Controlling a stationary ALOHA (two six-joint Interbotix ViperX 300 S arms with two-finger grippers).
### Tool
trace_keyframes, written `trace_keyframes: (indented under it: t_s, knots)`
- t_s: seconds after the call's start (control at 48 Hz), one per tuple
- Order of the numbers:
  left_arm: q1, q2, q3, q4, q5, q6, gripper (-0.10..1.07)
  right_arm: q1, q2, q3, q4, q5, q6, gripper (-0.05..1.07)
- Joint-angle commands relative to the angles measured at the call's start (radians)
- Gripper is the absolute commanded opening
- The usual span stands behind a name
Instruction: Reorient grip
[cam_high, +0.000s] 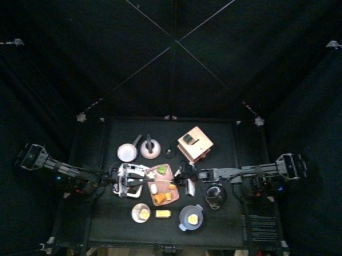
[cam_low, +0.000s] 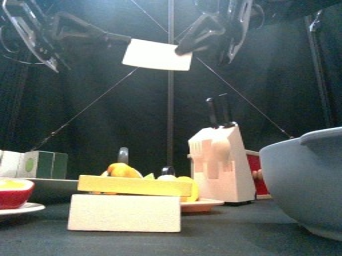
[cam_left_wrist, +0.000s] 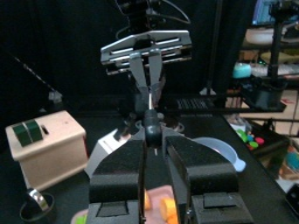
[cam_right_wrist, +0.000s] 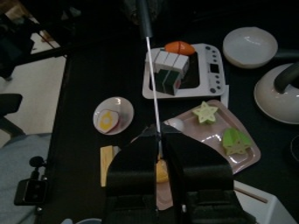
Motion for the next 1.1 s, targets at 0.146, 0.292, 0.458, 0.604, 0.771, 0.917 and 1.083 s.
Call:
trace_keyframes:
  t_s: [0.146, 0.292, 0.458, 0.604, 0.771, 0.917, 1.083]
  knots:
    - [-0.002, -0.009, 0.006, 0.006, 0.124, 0.005, 0.52, -0.011, 0.029, -0.023, -0.002, -0.037, 0.0, 0.3]
    - [0.0, -0.009, 0.011, 0.005, 0.178, 0.003, 0.52, -0.014, 0.064, -0.026, -0.002, -0.049, -0.003, 0.3]
    - [0.008, -0.015, 0.006, -0.04, 0.224, 0.003, 0.51, -0.031, 0.106, -0.034, -0.002, -0.054, -0.006, 0.3]
    - [0.008, -0.017, -0.008, -0.104, 0.256, 0.014, 0.51, -0.044, 0.133, -0.049, -0.025, -0.055, -0.008, 0.3]
    - [0.009, -0.035, -0.046, -0.195, 0.321, 0.072, 0.51, -0.066, 0.143, -0.086, -0.084, -0.029, 0.002, 0.3]
    - [0.037, -0.052, -0.101, -0.279, 0.417, 0.189, 0.51, -0.092, 0.14, -0.133, -0.106, 0.04, -0.005, 0.3]
    - [0.063, -0.054, -0.138, -0.376, 0.479, 0.304, 0.51, -0.107, 0.152, -0.161, -0.114, 0.086, -0.009, 0.3]
